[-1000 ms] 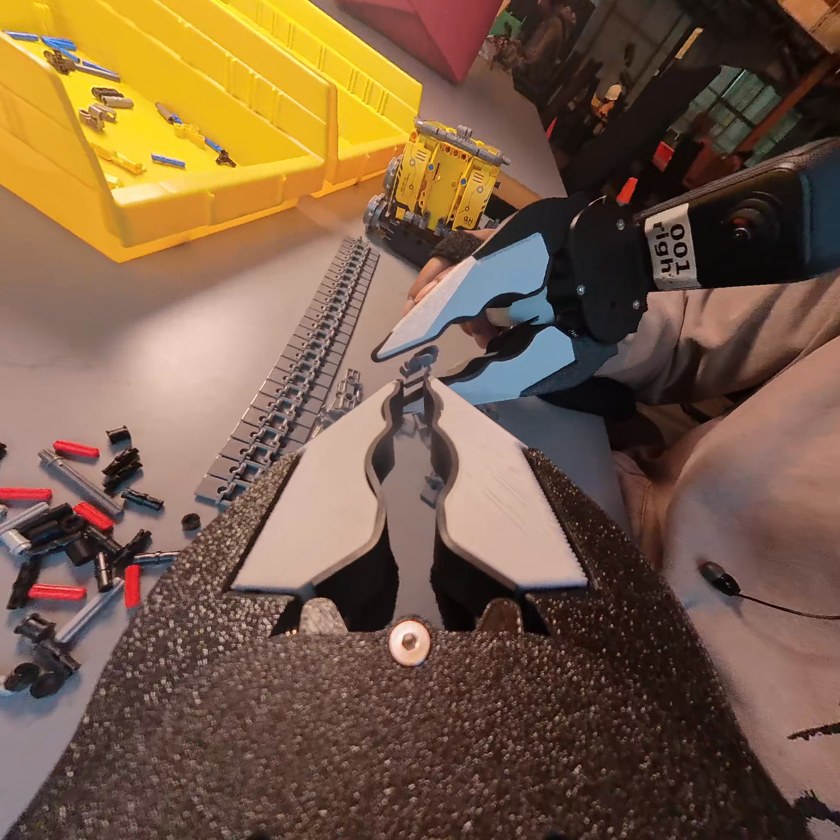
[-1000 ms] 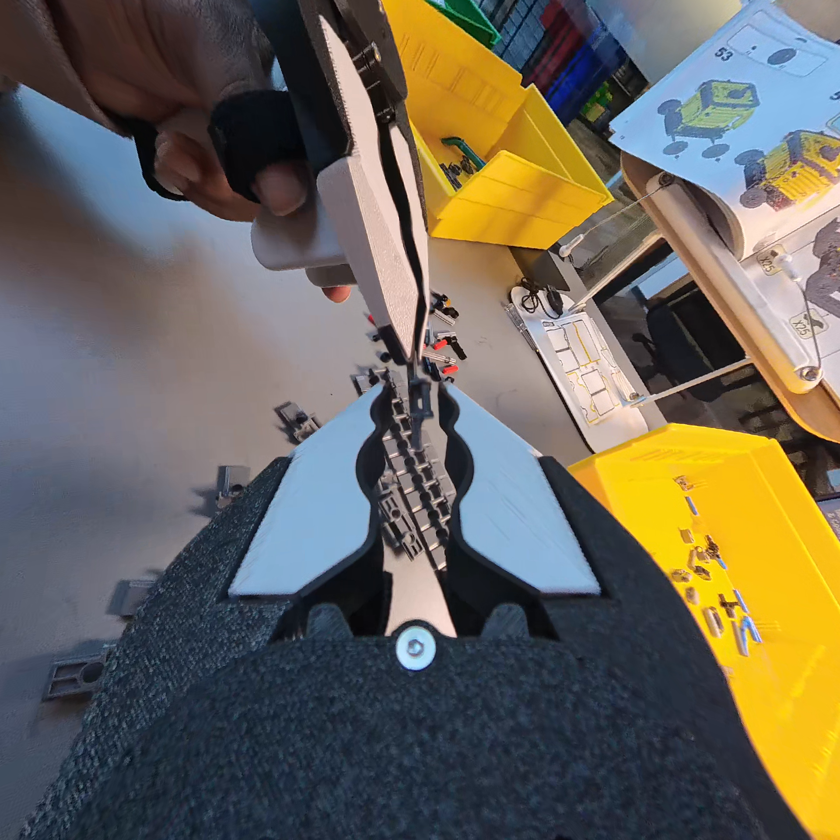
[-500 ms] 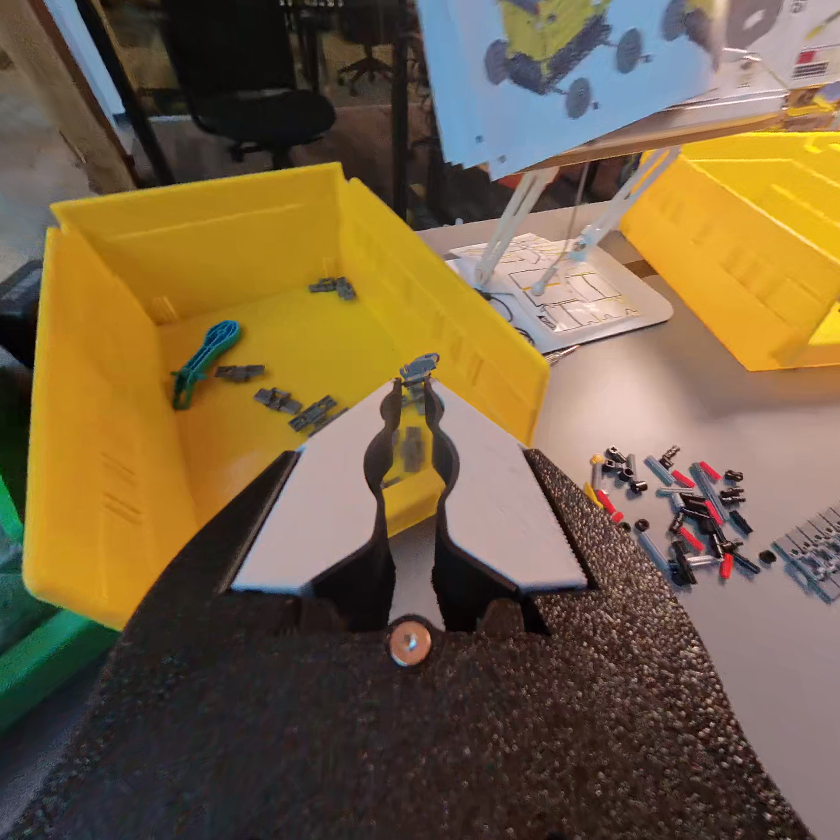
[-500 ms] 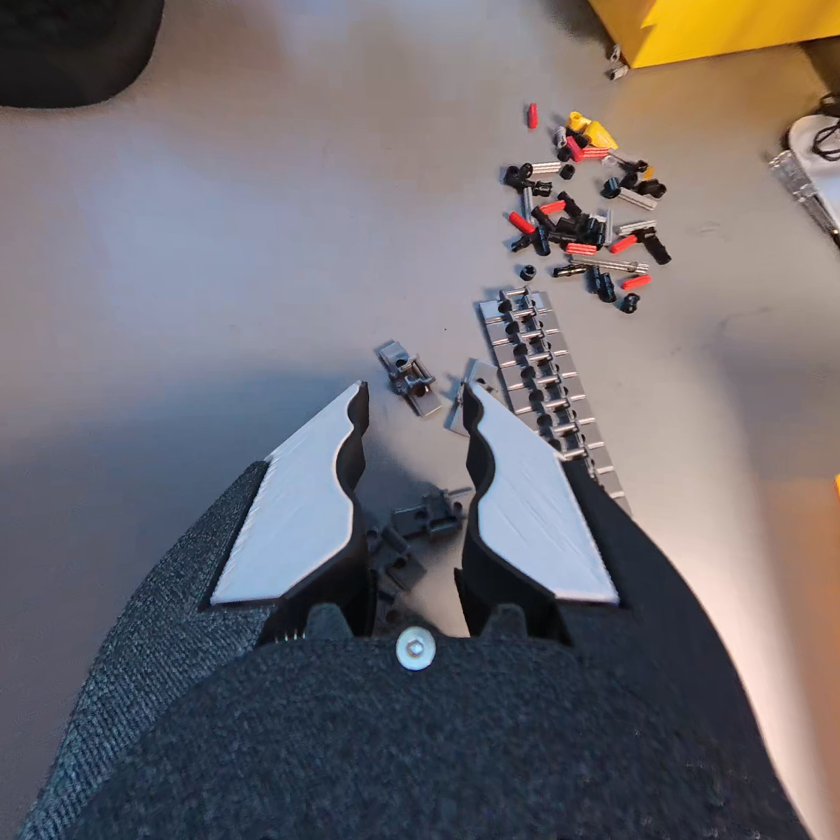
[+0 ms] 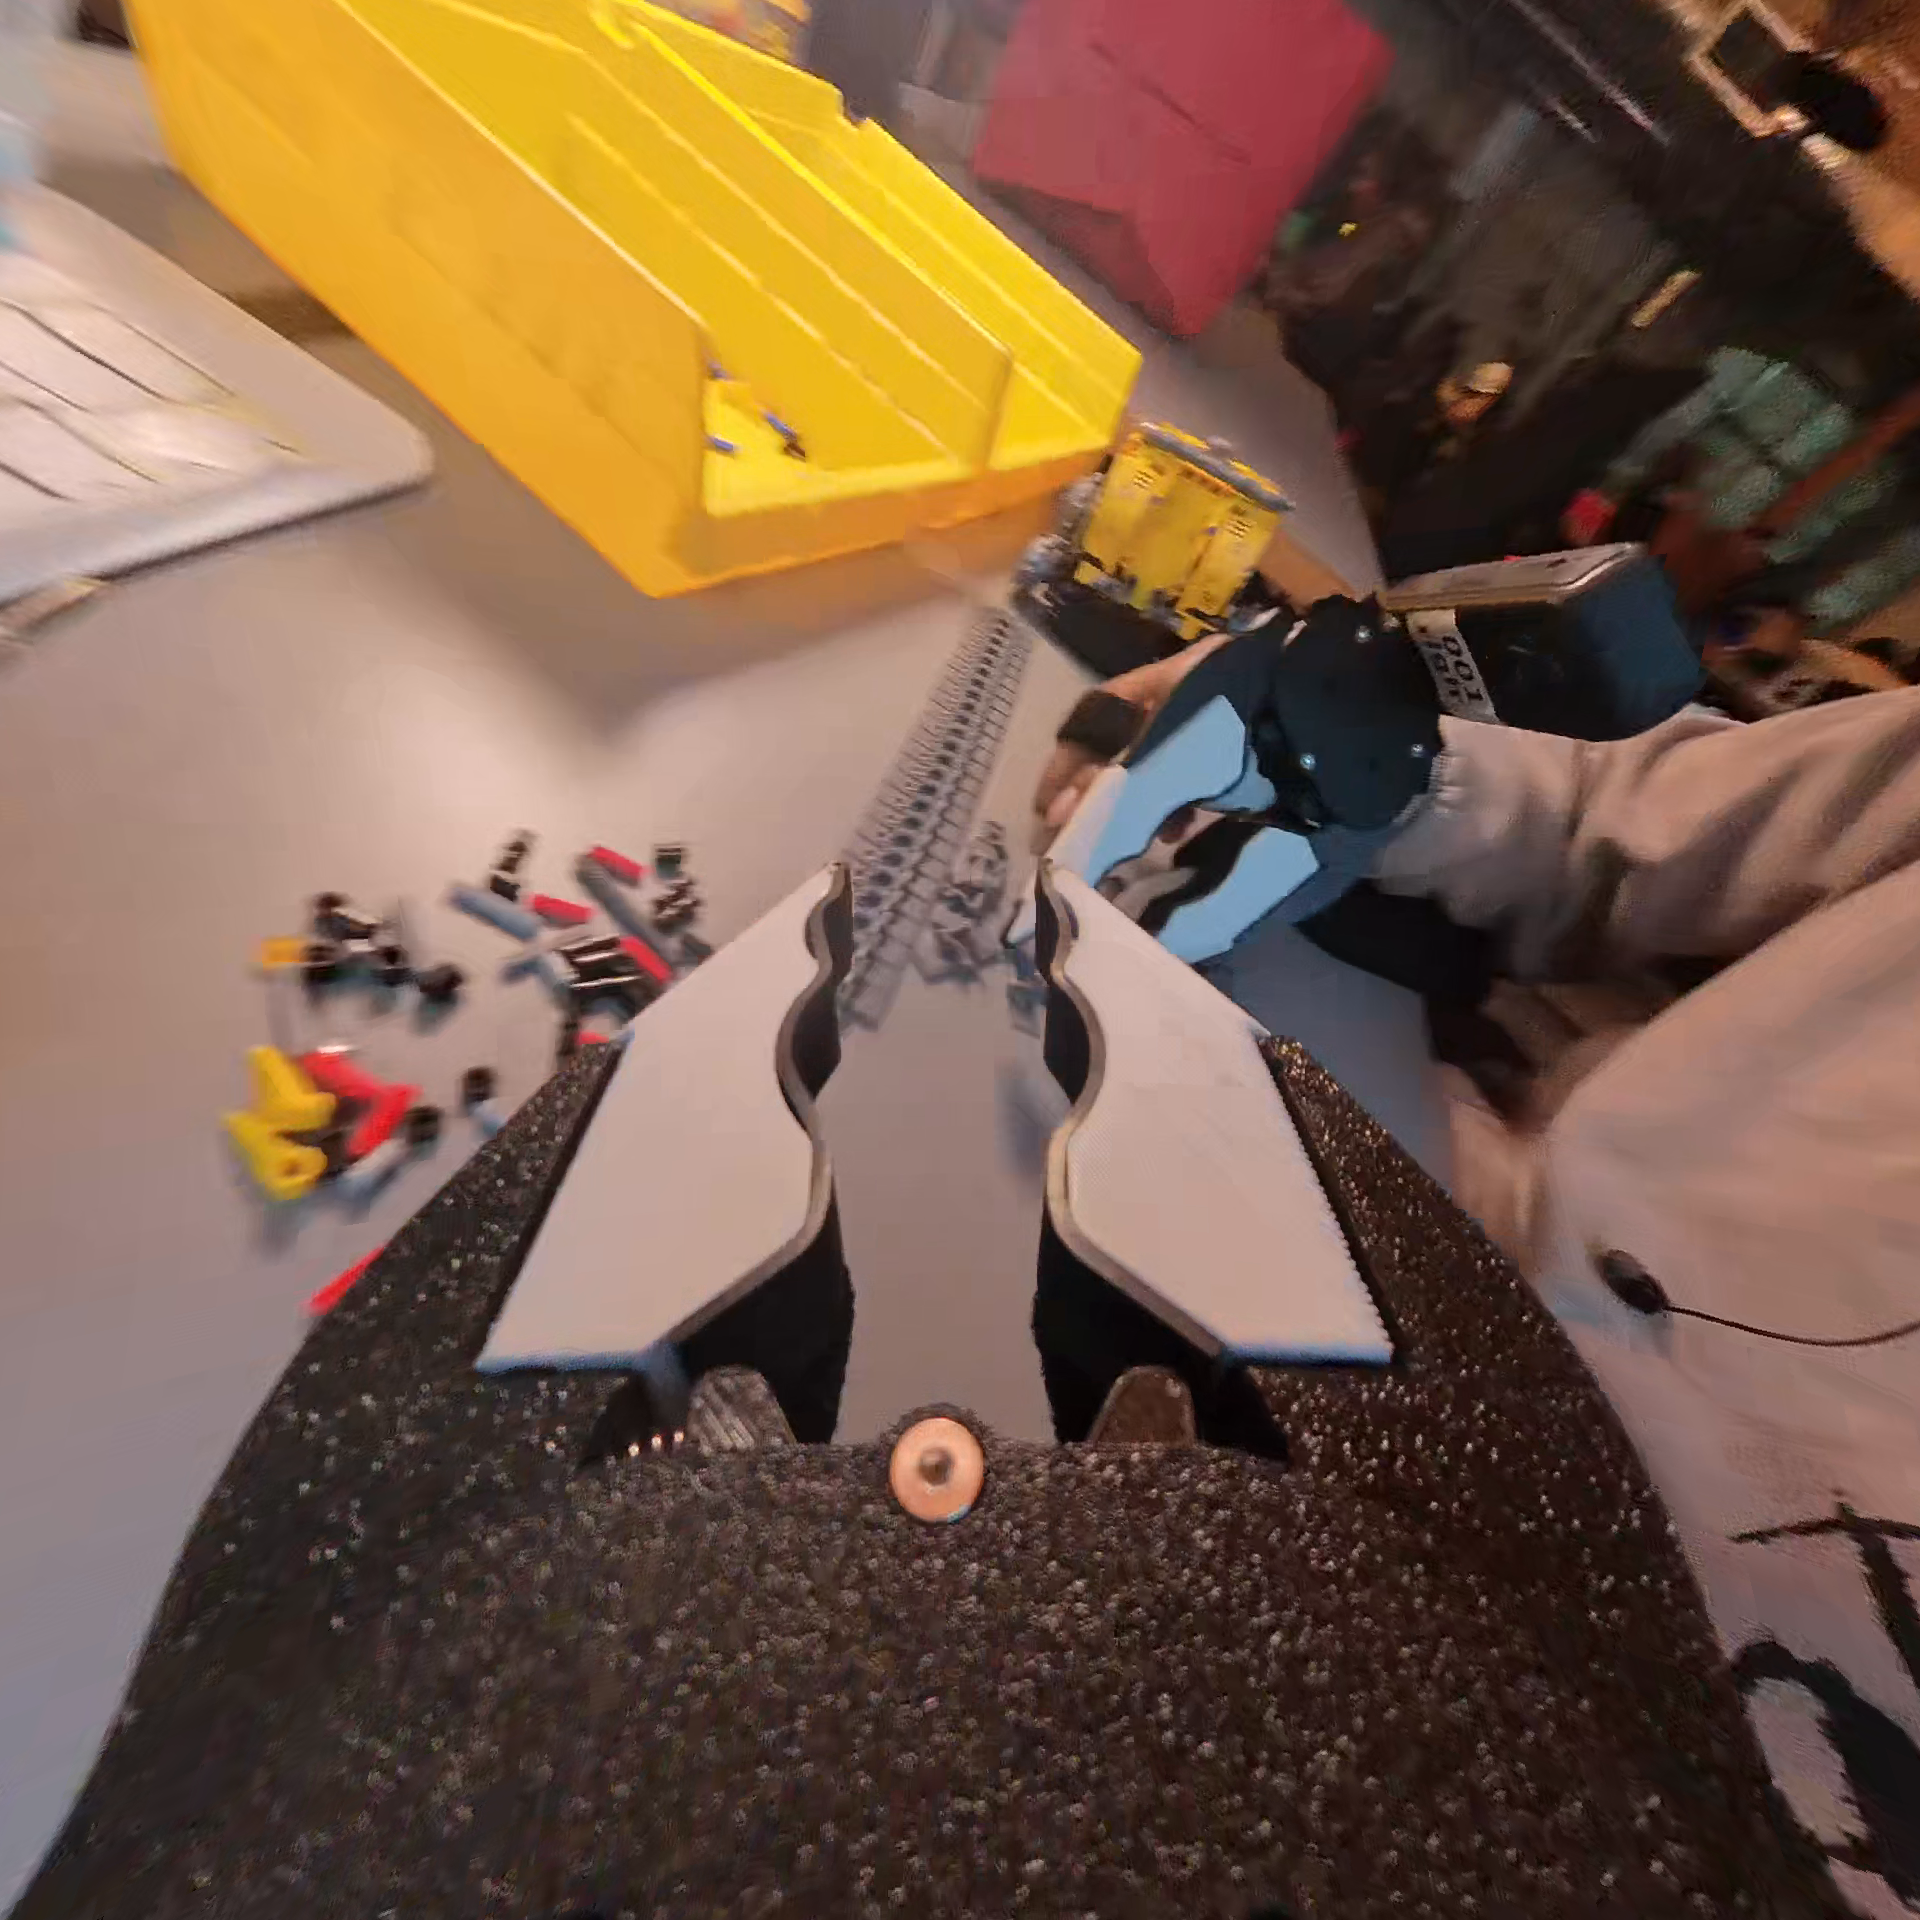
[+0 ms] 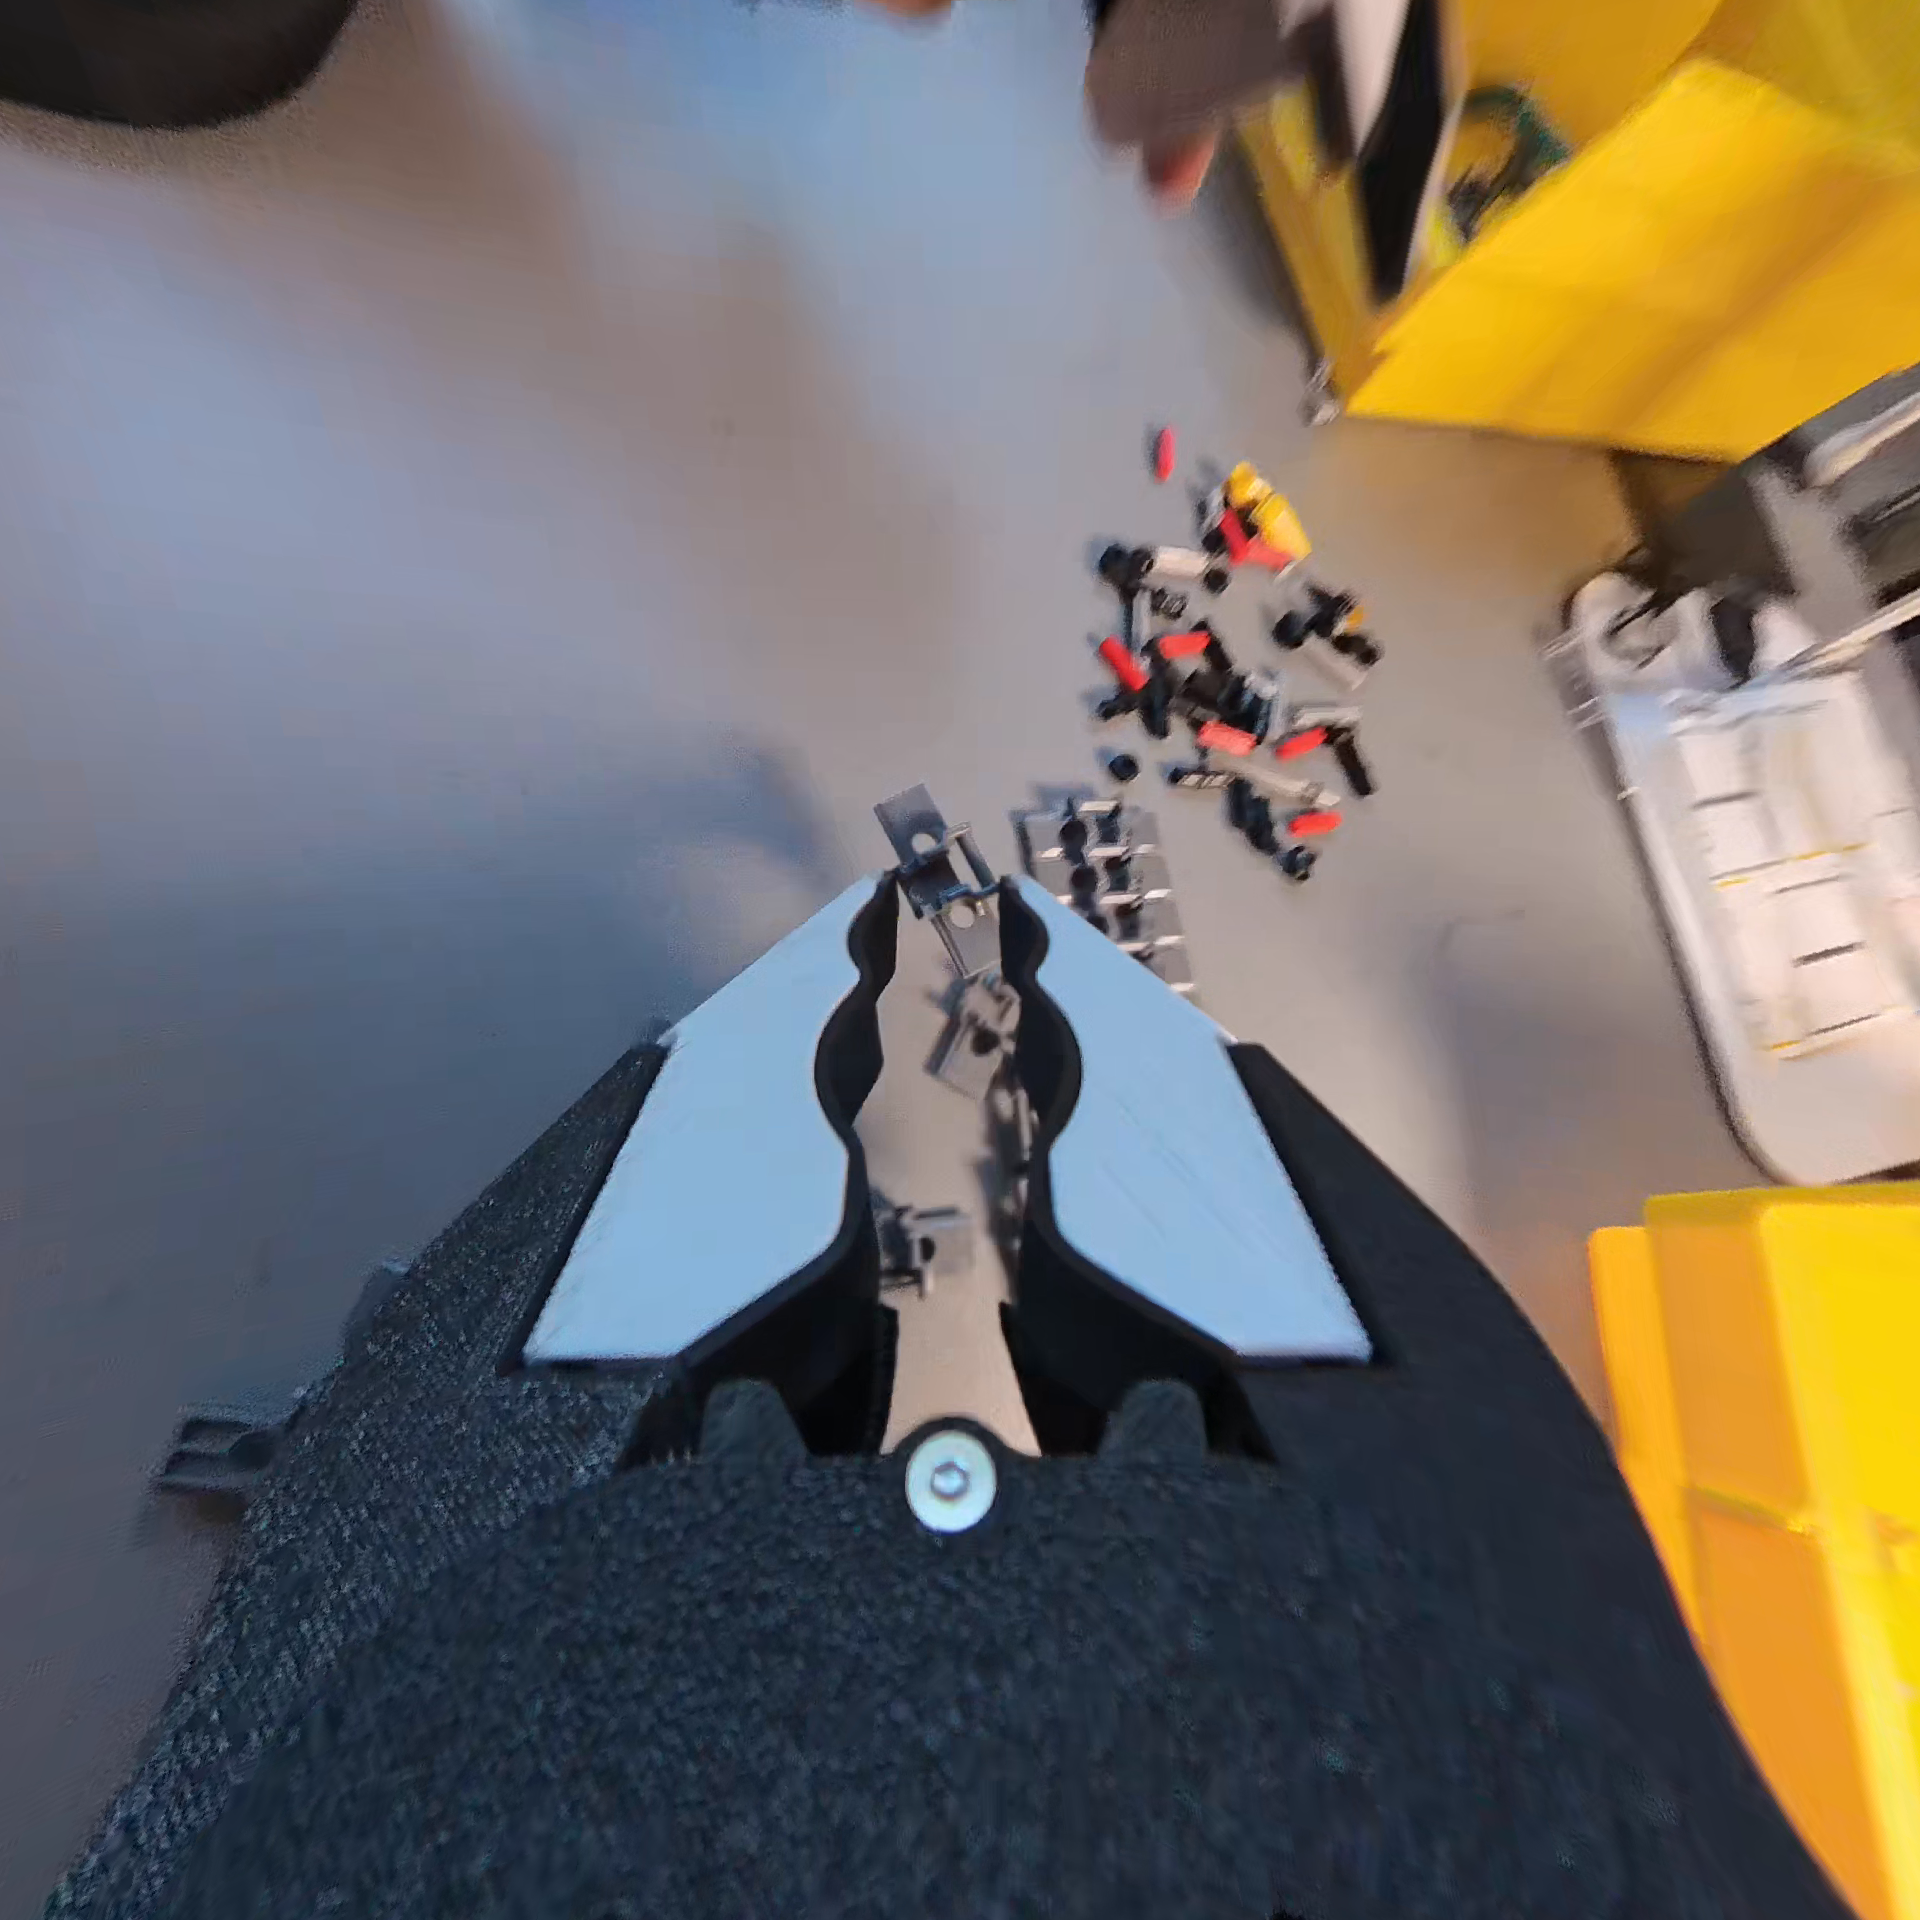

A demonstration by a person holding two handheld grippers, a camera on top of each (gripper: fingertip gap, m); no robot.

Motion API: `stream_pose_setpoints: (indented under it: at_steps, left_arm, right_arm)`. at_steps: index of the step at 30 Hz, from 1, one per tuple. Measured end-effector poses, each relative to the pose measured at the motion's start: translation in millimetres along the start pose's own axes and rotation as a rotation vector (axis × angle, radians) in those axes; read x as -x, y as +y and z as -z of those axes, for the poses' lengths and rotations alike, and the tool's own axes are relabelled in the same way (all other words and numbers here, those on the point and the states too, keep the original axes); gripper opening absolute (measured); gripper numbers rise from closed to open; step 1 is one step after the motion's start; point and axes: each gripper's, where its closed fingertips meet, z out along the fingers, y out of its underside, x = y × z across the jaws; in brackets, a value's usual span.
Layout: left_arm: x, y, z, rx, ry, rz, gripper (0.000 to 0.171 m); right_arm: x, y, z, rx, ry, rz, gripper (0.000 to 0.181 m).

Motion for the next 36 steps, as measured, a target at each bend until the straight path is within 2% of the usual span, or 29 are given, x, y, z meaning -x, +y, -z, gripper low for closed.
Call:
stream_pose_setpoints:
  at_steps: [2, 5, 6, 7, 10, 12, 14, 17, 19, 21, 23, 28, 31, 34, 36]
  left_arm:
    - [-19, 14, -24, 0.062, 0.116, 0.048, 0.038]
    - [-35, 35, -47, 0.167, 0.200, 0.079, 0.038]
    - [-40, 39, -50, 0.191, 0.225, 0.074, 0.030]
    - [-44, 40, -51, 0.198, 0.239, 0.059, 0.014]
    - [-42, 33, -47, 0.181, 0.195, -0.018, 0.008]
    - [-23, 20, -39, 0.135, 0.067, -0.081, 0.008]
    - [14, -2, -18, 0.051, -0.157, -0.161, 0.008]
    - [81, -36, 38, -0.054, -0.557, -0.264, 0.008]
    - [124, -46, 79, -0.058, -0.799, -0.293, 0.009]
    - [152, -47, 108, -0.019, -0.954, -0.283, 0.009]
    - [166, -48, 122, -0.015, -1.016, -0.254, 0.008]
    - [177, -43, 133, -0.022, -1.056, -0.197, 0.009]
    - [172, -48, 135, -0.057, -1.049, -0.197, 0.020]
    - [154, -55, 123, -0.106, -0.964, -0.211, 0.033]
    - [130, -54, 98, -0.113, -0.833, -0.214, 0.038]
  right_arm:
    - [-8, -17, 9, -0.077, 0.094, 0.085, 0.017]
    - [-10, -38, 21, -0.161, 0.186, 0.188, 0.017]
    - [-10, -42, 23, -0.172, 0.202, 0.206, 0.017]
    - [-10, -45, 25, -0.178, 0.220, 0.221, 0.017]
    - [-14, -47, 27, -0.192, 0.265, 0.232, 0.014]
    - [-25, -46, 31, -0.204, 0.298, 0.183, 0.017]
    - [-32, -37, 31, -0.185, 0.256, 0.079, 0.022]
    - [-33, -5, 19, -0.052, 0.137, -0.107, 0.024]
    - [-24, 18, 8, 0.054, 0.040, -0.209, 0.029]
    - [-11, 30, -1, 0.119, -0.040, -0.271, 0.036]
    - [-8, 36, -5, 0.162, -0.049, -0.275, 0.032]
    - [-7, 35, -7, 0.178, -0.049, -0.284, 0.018]
    - [-5, 35, -7, 0.179, -0.064, -0.325, 0.015]
    - [-6, 35, -6, 0.174, -0.061, -0.319, 0.015]
    - [-11, 27, -4, 0.123, -0.018, -0.246, 0.015]
